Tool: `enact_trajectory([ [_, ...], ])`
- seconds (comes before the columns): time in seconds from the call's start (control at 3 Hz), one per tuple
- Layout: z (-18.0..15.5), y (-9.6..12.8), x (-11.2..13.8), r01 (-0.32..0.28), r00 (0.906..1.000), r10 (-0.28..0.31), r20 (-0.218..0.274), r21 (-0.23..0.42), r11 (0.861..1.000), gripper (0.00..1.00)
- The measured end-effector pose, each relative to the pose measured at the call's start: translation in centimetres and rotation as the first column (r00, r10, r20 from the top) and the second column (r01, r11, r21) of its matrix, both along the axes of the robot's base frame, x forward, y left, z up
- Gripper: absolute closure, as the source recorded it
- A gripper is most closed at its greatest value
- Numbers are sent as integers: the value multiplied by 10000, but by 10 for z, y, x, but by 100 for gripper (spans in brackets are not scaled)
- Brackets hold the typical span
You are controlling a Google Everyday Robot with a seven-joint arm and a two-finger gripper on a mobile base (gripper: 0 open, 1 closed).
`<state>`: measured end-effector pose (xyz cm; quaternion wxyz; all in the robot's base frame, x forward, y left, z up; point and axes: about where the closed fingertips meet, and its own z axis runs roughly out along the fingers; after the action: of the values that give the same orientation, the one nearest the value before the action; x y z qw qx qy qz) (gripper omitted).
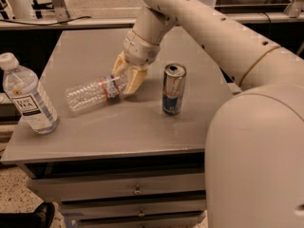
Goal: Move water bottle near blue plastic bottle
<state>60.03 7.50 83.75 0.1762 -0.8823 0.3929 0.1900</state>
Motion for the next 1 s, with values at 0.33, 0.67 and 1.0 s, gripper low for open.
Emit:
enact_trajectory([
  [0.33,-6,6,-6,-148,9998,146,-137,-109,9998,84],
  [0.67,-8,10,-11,-281,9994,277,-203,-179,9994,60],
  [1.0,-8,15,-16,-437,9988,432,-252,-225,9988,37],
])
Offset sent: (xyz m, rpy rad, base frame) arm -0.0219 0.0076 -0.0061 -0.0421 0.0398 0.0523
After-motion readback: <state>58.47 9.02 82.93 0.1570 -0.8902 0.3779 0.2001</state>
